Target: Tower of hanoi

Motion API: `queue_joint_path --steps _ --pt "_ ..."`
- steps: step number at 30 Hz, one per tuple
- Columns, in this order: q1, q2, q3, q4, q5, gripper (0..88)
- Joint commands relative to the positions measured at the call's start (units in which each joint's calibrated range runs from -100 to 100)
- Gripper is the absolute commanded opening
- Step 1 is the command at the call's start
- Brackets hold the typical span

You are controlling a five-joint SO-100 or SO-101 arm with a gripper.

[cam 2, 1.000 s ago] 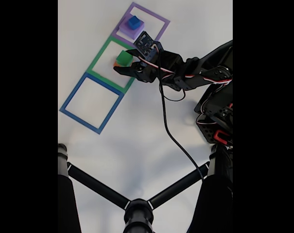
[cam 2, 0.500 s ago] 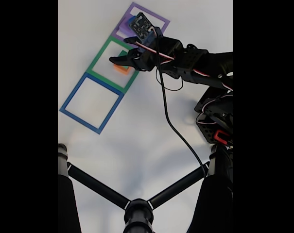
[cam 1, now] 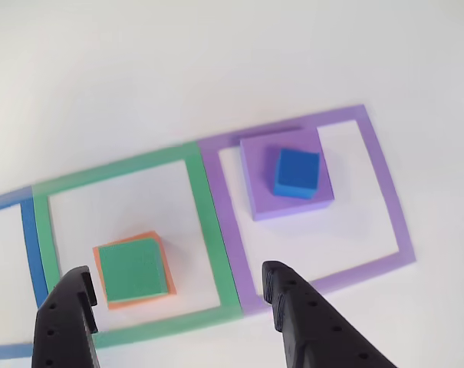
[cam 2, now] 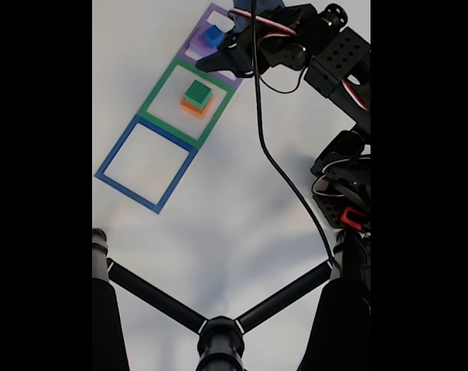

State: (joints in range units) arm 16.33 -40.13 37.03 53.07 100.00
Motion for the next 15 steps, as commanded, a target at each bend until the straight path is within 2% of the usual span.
queue_joint_path --steps 1,15 --pt "2.6 -1.0 -14.2 12.9 0.0 22.3" --pt "11.9 2.4 -35.1 38.6 0.0 0.9"
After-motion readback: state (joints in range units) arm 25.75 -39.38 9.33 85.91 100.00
